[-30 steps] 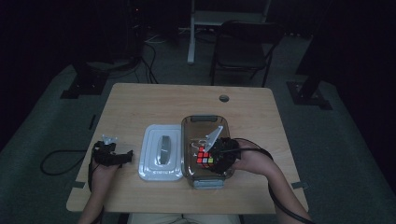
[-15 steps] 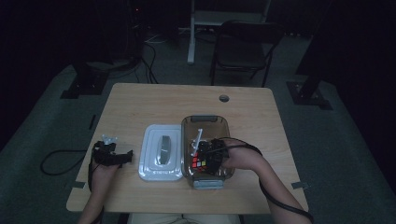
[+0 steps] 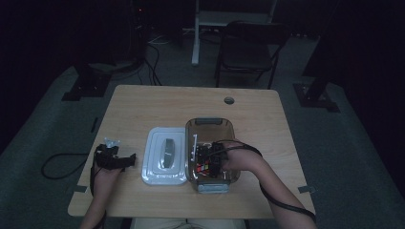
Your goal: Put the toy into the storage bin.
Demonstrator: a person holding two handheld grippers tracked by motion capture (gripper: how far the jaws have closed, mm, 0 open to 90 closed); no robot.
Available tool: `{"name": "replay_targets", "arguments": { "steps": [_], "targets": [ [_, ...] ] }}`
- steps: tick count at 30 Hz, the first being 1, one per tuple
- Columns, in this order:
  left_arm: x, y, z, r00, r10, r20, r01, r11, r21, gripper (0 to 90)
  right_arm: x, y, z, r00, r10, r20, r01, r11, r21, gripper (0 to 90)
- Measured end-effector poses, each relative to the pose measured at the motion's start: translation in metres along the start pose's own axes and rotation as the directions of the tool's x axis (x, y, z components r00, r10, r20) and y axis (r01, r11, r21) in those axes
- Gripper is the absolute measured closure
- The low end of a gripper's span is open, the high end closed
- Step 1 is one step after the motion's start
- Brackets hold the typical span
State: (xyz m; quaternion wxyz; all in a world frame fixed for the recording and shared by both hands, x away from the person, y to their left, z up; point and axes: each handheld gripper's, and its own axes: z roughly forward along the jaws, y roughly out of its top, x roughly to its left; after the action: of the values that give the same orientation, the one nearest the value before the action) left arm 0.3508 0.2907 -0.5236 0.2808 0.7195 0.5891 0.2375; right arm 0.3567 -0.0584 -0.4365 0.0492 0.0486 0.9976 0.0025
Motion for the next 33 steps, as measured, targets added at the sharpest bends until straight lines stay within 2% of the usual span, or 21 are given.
{"name": "replay_targets", "arguments": {
  "steps": [7,12,18,22,28,30,31,32,33],
  "targets": [
    [0.0,0.0,0.0,1.0,0.0,0.001,0.0,1.0,0.0,0.6,0.003,0.008,0.009,0.9999,-0.008,-0.008,0.008,0.998,0.067,33.7],
    [0.0,0.0,0.0,1.0,0.003,0.004,-0.003,1.0,0.0,0.6,0.001,0.01,0.012,0.9995,0.014,-0.028,-0.011,0.995,0.099,33.6],
    [0.0,0.0,0.0,1.0,0.003,0.004,-0.003,1.0,0.0,0.6,0.001,0.01,0.012,0.9991,0.005,-0.043,-0.001,0.996,0.093,33.6],
    [0.0,0.0,0.0,1.0,0.003,0.004,-0.003,1.0,0.0,0.6,0.0,0.01,0.011,0.9985,0.014,-0.053,-0.01,0.997,0.08,33.4],
    [0.0,0.0,0.0,1.0,0.003,0.003,-0.003,1.0,0.0,0.6,-0.002,0.006,0.002,0.9973,0.039,-0.063,-0.039,0.999,-0.002,30.5],
    [0.0,0.0,0.0,1.0,0.003,0.004,-0.003,1.0,0.0,0.6,-0.002,0.005,0.001,0.9969,0.045,-0.064,-0.046,0.999,-0.014,30.3],
    [0.0,0.0,0.0,1.0,0.003,0.004,-0.003,1.0,0.0,0.6,-0.002,0.002,-0.005,0.9965,0.051,-0.066,-0.054,0.997,-0.049,29.4],
    [0.0,0.0,0.0,1.0,0.003,0.004,-0.003,1.0,0.0,0.6,-0.002,0.002,-0.005,0.9965,0.051,-0.066,-0.054,0.997,-0.049,29.4],
    [0.0,0.0,0.0,1.0,0.003,0.004,-0.003,1.0,0.0,0.6,-0.003,-0.001,-0.009,0.9963,0.058,-0.064,-0.063,0.995,-0.081,29.2]
  ]
}}
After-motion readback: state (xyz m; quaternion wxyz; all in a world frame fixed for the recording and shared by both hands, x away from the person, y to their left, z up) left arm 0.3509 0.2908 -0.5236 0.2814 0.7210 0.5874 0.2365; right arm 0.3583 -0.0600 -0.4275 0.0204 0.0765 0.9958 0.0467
